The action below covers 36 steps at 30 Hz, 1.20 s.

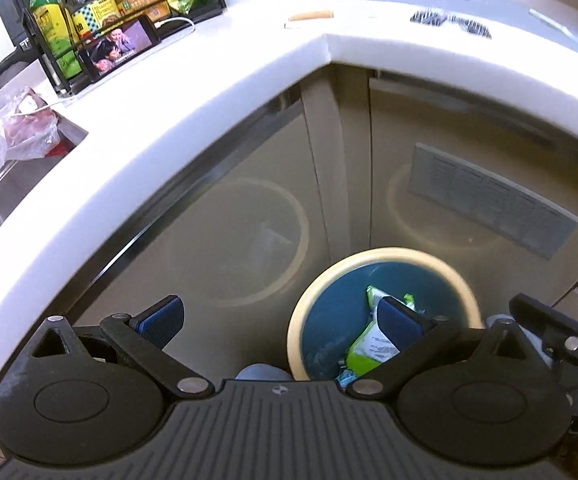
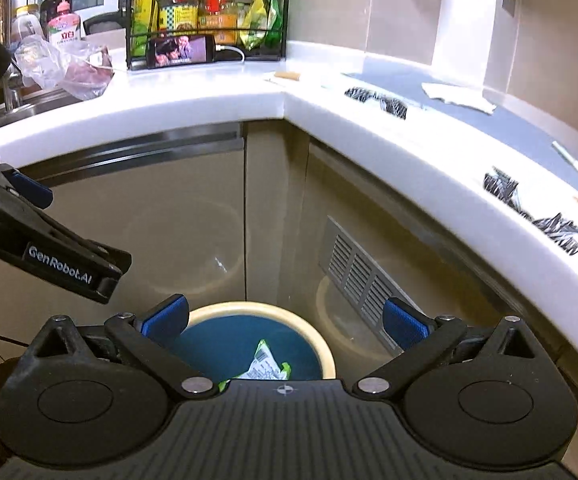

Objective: Collect trash
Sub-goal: 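Raise both tools from the bin back toward the grey mat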

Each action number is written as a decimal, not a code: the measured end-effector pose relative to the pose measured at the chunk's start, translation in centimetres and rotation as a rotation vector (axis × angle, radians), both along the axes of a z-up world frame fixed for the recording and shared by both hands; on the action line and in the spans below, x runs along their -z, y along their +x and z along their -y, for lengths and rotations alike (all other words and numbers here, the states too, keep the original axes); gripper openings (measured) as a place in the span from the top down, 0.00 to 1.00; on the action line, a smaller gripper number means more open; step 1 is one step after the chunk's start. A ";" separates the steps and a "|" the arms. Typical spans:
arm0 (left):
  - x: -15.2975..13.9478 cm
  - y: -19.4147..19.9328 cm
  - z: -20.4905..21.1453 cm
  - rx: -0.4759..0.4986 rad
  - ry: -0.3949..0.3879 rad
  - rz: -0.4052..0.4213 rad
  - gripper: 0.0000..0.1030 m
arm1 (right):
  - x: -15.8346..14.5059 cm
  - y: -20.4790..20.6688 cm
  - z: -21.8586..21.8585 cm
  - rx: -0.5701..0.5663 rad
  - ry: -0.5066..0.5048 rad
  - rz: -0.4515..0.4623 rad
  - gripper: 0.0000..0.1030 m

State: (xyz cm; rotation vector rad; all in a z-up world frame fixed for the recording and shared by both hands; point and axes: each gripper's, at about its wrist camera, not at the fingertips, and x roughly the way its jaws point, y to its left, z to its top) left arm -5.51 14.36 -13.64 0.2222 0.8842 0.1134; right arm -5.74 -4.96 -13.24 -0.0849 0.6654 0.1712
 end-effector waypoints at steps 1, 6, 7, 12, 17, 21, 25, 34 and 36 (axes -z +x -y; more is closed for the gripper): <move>-0.6 -0.1 0.0 0.004 -0.006 0.010 0.00 | -0.4 -0.2 0.1 0.002 -0.005 0.010 0.00; -4.4 -0.8 0.0 0.019 0.000 0.085 0.00 | -3.0 -1.0 1.0 0.010 0.039 0.071 0.00; -5.2 -0.8 0.1 0.021 0.010 0.100 0.00 | -3.5 -1.1 1.3 0.014 0.053 0.080 0.00; -8.9 -1.6 0.8 0.052 0.088 0.207 0.00 | -6.2 -1.6 2.1 0.021 0.078 0.162 0.00; -12.3 -2.0 1.5 0.105 0.083 0.272 0.00 | -8.3 -1.8 2.8 0.013 0.082 0.230 0.00; -14.4 -1.9 1.6 0.126 0.068 0.304 0.00 | -9.5 -1.6 3.4 0.018 0.105 0.256 0.00; -16.2 -1.7 2.0 0.133 0.072 0.345 0.00 | -10.9 -1.3 4.2 0.034 0.096 0.308 0.00; -19.3 -0.9 3.5 0.188 0.067 0.410 0.00 | -13.4 0.5 6.9 0.109 0.085 0.409 0.00; -19.2 -0.5 4.2 0.200 0.097 0.423 0.00 | -13.6 1.1 7.5 0.127 0.085 0.423 0.00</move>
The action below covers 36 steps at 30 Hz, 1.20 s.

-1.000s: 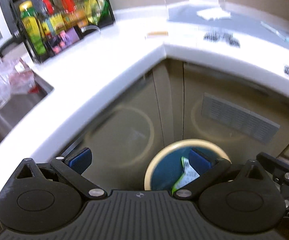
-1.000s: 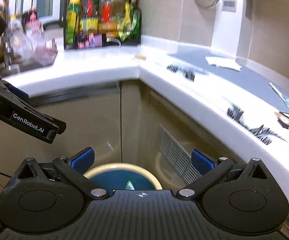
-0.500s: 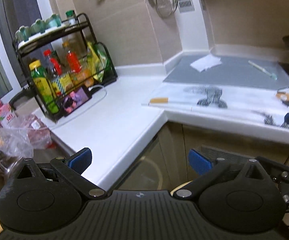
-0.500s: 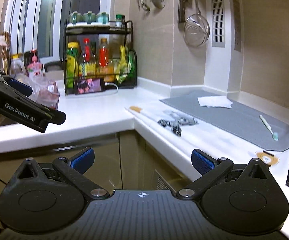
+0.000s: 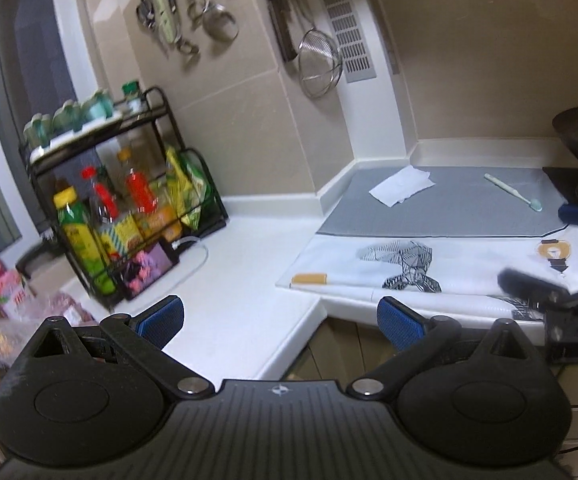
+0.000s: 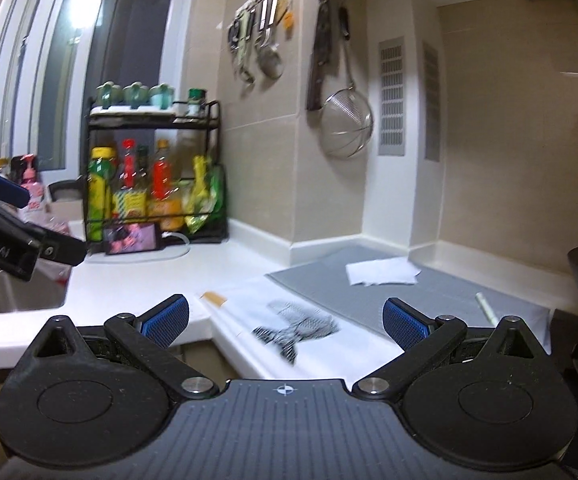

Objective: Collect trash
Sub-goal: 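Raise both tools from the bin back toward the grey mat, then grasp the white toothbrush with the right gripper while the left gripper grasps the white tissue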

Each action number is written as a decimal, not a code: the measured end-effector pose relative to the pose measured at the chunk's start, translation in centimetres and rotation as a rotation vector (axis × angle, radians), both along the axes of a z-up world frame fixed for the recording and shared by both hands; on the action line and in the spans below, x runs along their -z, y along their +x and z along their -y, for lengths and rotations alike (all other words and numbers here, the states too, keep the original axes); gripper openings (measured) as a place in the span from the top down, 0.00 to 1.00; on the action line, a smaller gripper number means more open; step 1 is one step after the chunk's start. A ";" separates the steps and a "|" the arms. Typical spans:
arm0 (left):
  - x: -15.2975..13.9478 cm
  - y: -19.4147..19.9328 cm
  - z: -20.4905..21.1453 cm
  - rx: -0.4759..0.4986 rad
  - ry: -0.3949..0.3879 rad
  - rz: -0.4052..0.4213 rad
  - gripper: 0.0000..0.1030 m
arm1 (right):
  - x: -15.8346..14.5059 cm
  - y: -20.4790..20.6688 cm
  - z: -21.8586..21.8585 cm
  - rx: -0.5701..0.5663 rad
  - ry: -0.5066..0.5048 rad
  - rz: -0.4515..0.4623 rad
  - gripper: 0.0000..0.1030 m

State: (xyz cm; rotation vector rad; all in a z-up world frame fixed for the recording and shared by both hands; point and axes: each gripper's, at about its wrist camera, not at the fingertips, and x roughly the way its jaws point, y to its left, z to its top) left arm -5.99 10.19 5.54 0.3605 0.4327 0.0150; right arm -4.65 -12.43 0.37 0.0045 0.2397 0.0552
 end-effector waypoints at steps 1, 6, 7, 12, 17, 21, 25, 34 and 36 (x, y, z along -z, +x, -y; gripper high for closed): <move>0.1 0.3 0.4 0.001 0.013 0.003 0.00 | 0.0 0.3 0.3 0.008 0.003 0.004 0.00; 0.6 2.8 1.7 0.024 0.043 -0.017 0.00 | 0.3 2.8 2.4 0.070 0.017 0.000 0.00; 0.7 3.3 1.9 0.028 0.047 -0.020 0.00 | 0.4 3.5 3.0 0.089 0.021 -0.003 0.00; 1.2 6.3 2.9 0.038 0.045 -0.050 0.00 | 1.6 8.2 7.7 0.245 0.089 -0.058 0.00; 1.7 8.7 3.2 0.035 0.026 -0.089 0.00 | 4.4 13.6 13.8 0.478 0.152 -0.145 0.00; 2.1 10.0 3.5 0.026 0.043 -0.103 0.00 | 6.9 18.0 18.0 0.573 0.189 -0.231 0.00; 2.4 11.5 3.5 0.006 0.059 -0.122 0.00 | 8.9 22.0 21.1 0.612 0.262 -0.307 0.01; 1.9 16.5 3.9 -0.013 0.003 -0.073 0.00 | 11.5 28.0 23.8 0.686 0.213 -0.425 0.00; 1.6 18.2 4.5 -0.012 -0.013 -0.017 0.00 | 11.6 28.4 23.6 0.678 0.192 -0.441 0.00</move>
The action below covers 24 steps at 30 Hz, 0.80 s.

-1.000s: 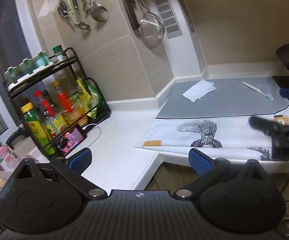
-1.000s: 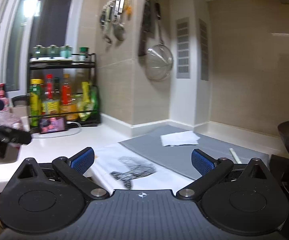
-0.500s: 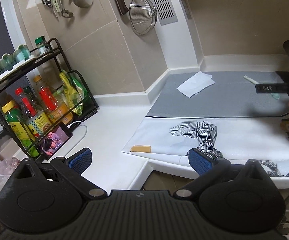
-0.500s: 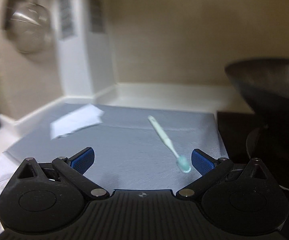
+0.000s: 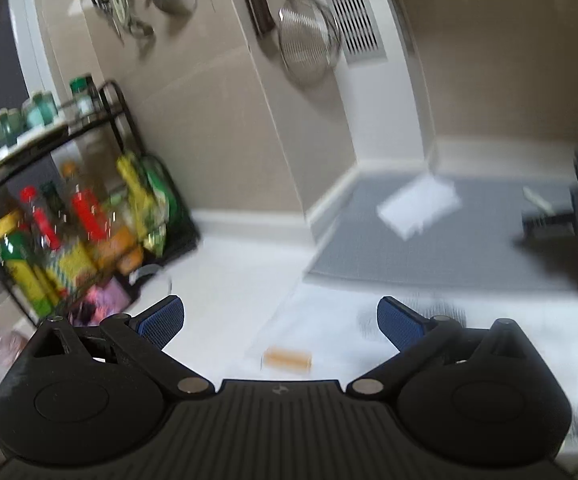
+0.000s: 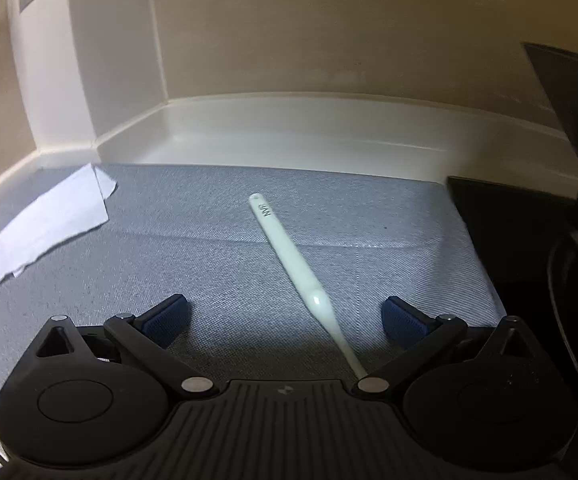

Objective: Collect trash
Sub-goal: 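Grasp the white toothbrush with the right gripper while the left gripper grasps the white tissue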

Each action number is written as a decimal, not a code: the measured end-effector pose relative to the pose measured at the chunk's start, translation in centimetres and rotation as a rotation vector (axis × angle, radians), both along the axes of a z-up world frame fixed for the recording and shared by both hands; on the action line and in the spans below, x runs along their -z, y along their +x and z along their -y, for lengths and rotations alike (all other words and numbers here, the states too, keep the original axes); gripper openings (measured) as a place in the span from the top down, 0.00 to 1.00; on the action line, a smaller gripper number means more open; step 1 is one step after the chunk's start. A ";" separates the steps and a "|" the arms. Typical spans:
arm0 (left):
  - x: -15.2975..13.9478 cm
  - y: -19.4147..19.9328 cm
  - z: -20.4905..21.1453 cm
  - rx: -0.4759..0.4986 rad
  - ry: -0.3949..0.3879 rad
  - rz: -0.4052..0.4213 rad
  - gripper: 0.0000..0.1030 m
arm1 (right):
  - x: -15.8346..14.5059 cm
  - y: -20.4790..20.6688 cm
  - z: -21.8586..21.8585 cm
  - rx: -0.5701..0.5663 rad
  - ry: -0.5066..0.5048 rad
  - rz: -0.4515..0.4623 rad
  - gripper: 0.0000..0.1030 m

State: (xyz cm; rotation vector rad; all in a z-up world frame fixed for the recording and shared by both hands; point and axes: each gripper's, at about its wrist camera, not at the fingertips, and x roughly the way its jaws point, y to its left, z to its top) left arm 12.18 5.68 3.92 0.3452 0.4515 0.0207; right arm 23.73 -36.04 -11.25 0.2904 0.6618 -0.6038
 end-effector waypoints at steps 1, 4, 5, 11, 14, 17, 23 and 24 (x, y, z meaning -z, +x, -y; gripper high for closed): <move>-0.1 0.9 0.4 0.008 -0.003 0.022 0.00 | 0.0 0.1 -0.1 -0.003 -0.004 -0.005 0.00; 0.1 4.1 2.3 0.027 0.007 0.056 0.00 | -0.3 -0.4 0.1 0.027 -0.010 0.015 0.17; 0.3 5.4 3.1 0.032 0.017 0.058 0.00 | -0.4 -0.7 0.2 0.046 -0.013 0.023 0.21; 3.2 13.4 7.3 0.156 -0.013 -0.009 0.00 | -0.6 -0.7 -0.7 -0.023 -0.123 -0.038 0.87; 5.5 17.5 9.0 0.224 -0.075 -0.084 0.00 | -0.7 -0.8 -1.4 -0.064 -0.139 -0.044 0.87; 7.4 21.3 10.5 0.247 -0.173 -0.184 0.00 | -0.8 -0.9 -1.2 -0.064 -0.132 -0.041 0.87; 9.5 25.6 14.4 0.234 -0.207 -0.220 0.00 | -0.8 -0.8 -1.2 -0.064 -0.131 -0.040 0.87; 9.8 26.3 15.0 0.235 -0.202 -0.234 0.00 | -0.8 -0.9 -1.2 -0.064 -0.129 -0.039 0.87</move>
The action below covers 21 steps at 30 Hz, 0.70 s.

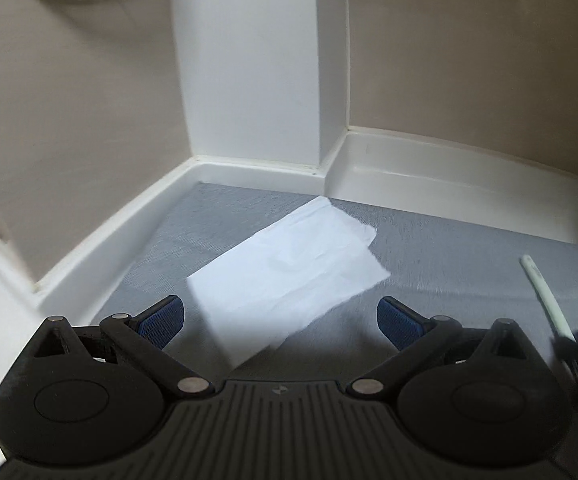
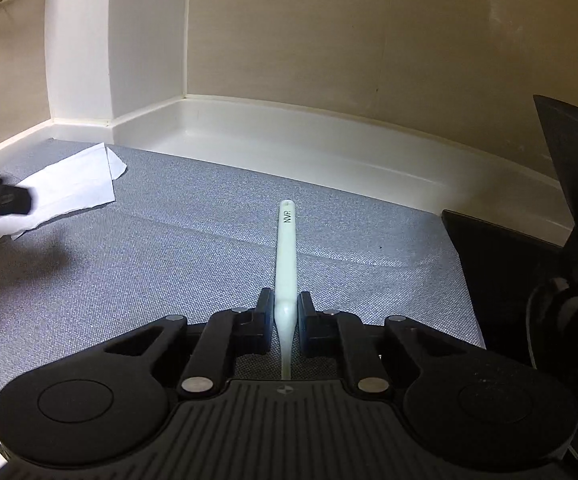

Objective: Collect trash
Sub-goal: 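Grasp the white toothbrush with the right gripper while the left gripper grasps the white tissue, then carry the toothbrush and tissue with both grippers down over the bin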

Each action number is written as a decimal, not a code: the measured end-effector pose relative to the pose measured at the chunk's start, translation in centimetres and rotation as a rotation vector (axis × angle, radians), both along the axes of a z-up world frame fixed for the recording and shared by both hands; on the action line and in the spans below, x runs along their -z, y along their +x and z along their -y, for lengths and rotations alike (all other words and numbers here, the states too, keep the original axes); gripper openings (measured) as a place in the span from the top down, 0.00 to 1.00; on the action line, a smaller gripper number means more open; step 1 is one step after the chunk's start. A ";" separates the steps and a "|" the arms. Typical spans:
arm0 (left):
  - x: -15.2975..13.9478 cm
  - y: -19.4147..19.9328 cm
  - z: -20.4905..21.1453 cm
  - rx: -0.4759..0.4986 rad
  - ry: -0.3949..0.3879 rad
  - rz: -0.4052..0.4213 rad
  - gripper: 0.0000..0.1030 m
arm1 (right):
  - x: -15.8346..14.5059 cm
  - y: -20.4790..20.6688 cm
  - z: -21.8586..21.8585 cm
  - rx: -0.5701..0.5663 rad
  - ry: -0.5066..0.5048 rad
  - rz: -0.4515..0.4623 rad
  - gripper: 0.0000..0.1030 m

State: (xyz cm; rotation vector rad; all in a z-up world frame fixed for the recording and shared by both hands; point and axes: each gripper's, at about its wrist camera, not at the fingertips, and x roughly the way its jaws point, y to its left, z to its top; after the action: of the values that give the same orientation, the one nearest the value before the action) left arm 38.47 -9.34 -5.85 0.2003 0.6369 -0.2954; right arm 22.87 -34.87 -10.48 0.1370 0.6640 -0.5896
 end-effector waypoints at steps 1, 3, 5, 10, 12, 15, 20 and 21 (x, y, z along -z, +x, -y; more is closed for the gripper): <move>0.4 0.7 0.6 0.015 0.010 -0.025 0.00 | 0.0 0.0 0.0 0.000 0.001 0.001 0.87; 1.3 2.0 1.3 0.021 0.035 -0.085 0.00 | 0.0 0.0 0.0 0.000 -0.001 0.000 0.87; 2.6 3.2 1.6 0.005 0.061 -0.153 0.00 | 0.0 0.0 0.0 0.000 -0.002 -0.001 0.87; 2.7 4.5 -0.4 -0.120 -0.023 -0.176 0.23 | 0.0 0.0 0.0 0.002 0.002 0.003 0.87; 2.1 4.5 -1.1 -0.146 -0.040 -0.164 0.92 | 0.1 0.0 0.0 0.003 0.004 0.004 0.87; 1.4 4.4 -2.8 -0.193 -0.118 -0.192 0.99 | 0.1 -0.1 0.0 0.005 0.011 0.010 0.87; -0.1 1.6 -4.8 -0.204 -0.151 -0.139 0.99 | 0.1 -0.4 0.5 0.015 0.047 0.039 0.87; -0.4 0.7 -5.2 -0.202 -0.151 -0.128 0.99 | 0.1 -0.5 0.5 0.016 0.049 0.043 0.87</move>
State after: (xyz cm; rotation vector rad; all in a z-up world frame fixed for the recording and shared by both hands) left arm 39.15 -4.18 -5.41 -0.0281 0.7520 -0.1612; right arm 22.39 -35.39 -10.54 0.2004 0.6363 -0.5843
